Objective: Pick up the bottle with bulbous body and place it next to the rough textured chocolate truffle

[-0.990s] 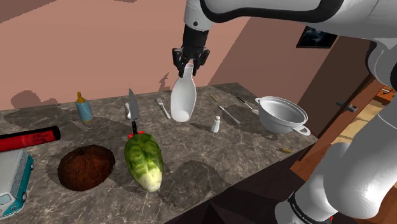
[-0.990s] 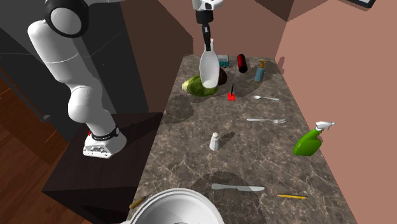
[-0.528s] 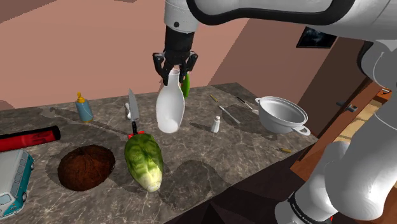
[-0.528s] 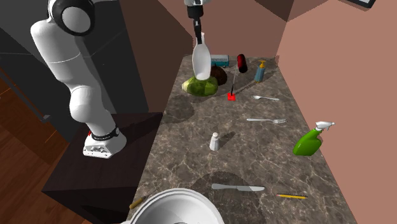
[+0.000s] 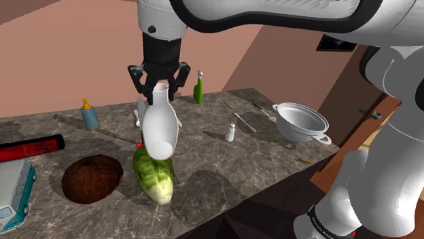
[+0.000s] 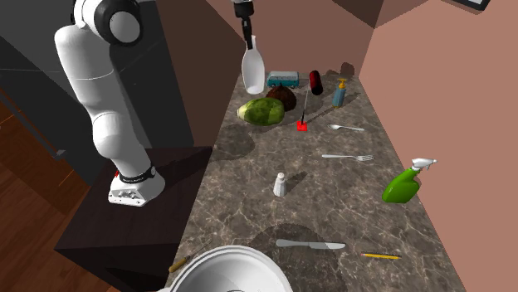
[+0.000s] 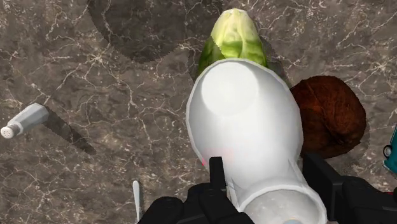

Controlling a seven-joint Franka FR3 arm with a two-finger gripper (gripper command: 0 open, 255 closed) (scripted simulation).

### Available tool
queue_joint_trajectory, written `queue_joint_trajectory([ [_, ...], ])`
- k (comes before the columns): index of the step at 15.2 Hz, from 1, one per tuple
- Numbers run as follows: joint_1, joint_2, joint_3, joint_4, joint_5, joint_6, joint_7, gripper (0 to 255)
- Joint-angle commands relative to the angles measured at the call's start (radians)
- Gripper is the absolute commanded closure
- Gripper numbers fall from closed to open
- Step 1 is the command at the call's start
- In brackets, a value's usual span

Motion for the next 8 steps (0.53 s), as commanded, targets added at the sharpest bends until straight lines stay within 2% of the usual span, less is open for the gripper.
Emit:
queue_joint_trajectory([
  [1, 0.034, 0.040, 0.022, 0.056, -0.021, -0.025, 0.053, 255],
  [8, 0.177, 0.220, 0.074, 0.298, -0.110, -0.124, 0.211, 255],
])
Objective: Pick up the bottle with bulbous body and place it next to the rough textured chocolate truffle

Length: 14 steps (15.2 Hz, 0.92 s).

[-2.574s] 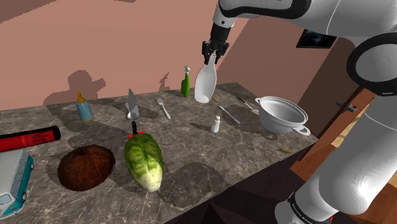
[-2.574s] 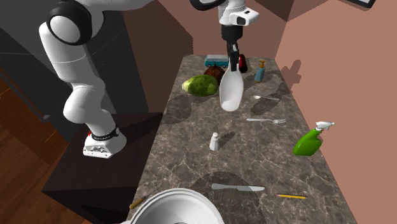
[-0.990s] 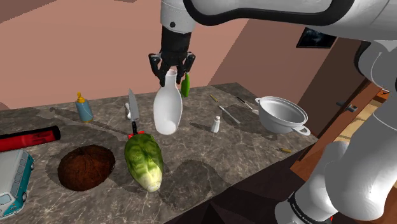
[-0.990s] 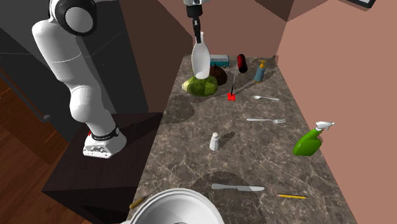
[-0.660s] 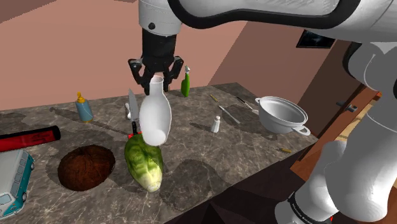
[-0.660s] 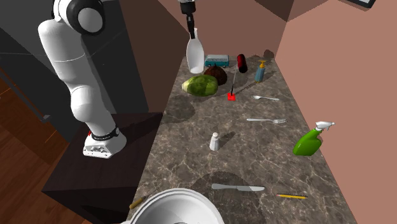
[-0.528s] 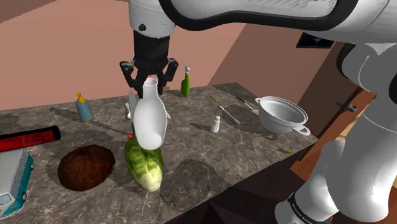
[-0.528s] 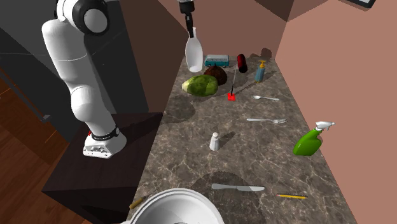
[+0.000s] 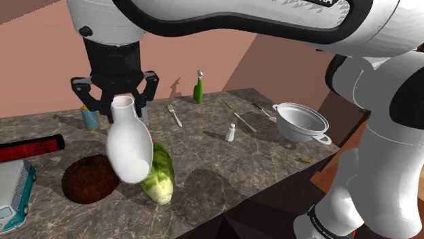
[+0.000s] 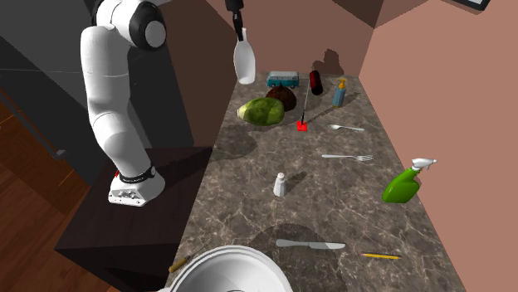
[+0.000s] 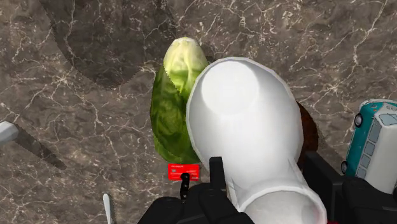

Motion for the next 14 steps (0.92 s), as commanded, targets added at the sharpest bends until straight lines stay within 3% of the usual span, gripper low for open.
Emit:
queue_joint_trajectory([
  [1, 0.049, 0.056, 0.011, 0.081, -0.028, -0.036, 0.044, 255],
  [5, 0.177, 0.222, 0.014, 0.338, -0.098, -0.143, 0.107, 255],
  [7, 0.283, 0.373, -0.005, 0.600, -0.148, -0.252, 0.113, 255],
  [10, 0.234, 0.295, 0.008, 0.417, -0.122, -0.153, 0.137, 255],
  [14, 0.197, 0.244, 0.017, 0.273, -0.106, -0.064, 0.155, 255],
])
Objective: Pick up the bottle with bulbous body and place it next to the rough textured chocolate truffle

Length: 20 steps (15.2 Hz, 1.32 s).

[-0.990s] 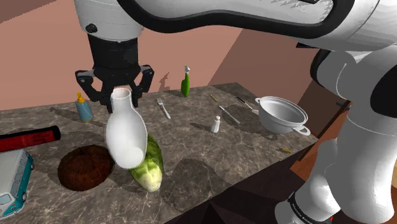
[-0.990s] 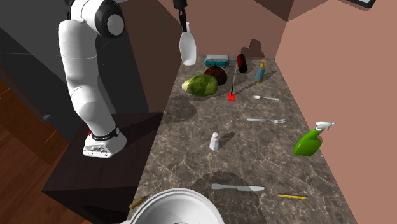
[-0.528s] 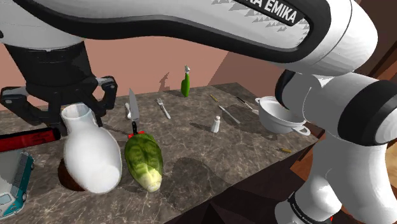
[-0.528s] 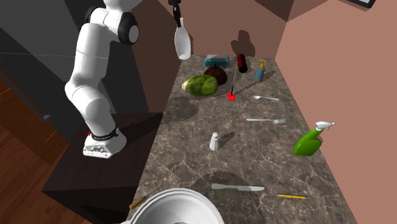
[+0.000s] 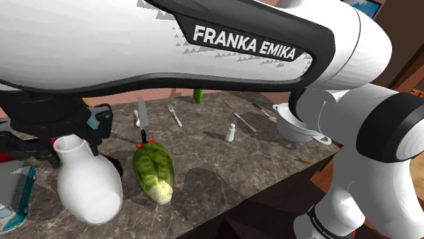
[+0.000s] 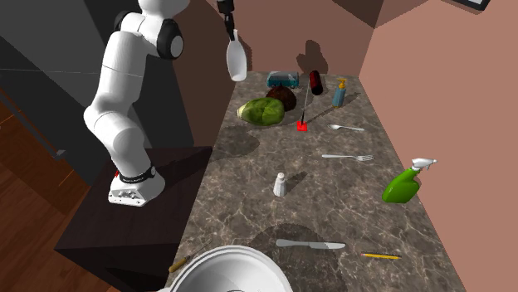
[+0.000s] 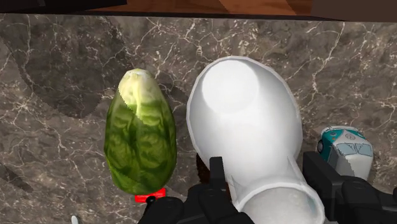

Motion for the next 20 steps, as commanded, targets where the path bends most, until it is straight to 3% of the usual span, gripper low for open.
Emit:
queue_joint_trajectory([
  [1, -0.021, -0.029, 0.005, -0.080, 0.009, 0.050, 0.008, 255],
  [9, -0.059, -0.074, 0.009, -0.263, 0.022, 0.185, 0.031, 255],
  [20, -0.085, -0.088, 0.007, -0.434, 0.020, 0.338, 0.059, 255],
])
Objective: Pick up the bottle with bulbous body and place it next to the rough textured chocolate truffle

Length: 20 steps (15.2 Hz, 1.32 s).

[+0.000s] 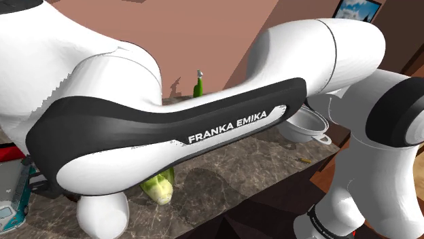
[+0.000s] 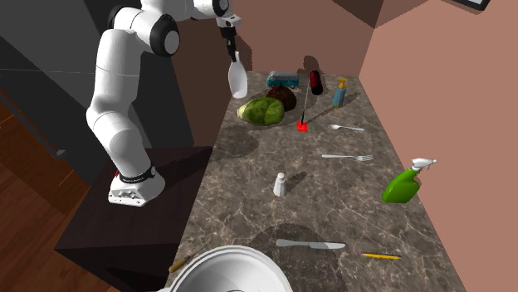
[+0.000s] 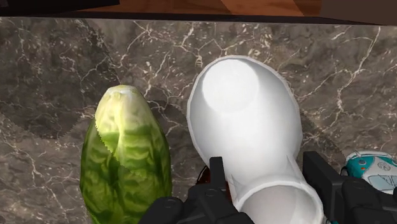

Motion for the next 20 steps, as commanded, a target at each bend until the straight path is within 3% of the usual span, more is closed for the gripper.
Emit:
queue_joint_trajectory([
  [1, -0.001, 0.004, -0.001, -0.019, -0.003, 0.024, 0.006, 255],
  [12, -0.009, 0.027, -0.011, -0.132, -0.023, 0.155, 0.036, 255],
  [20, -0.009, 0.029, -0.011, -0.136, -0.024, 0.160, 0.038, 255],
])
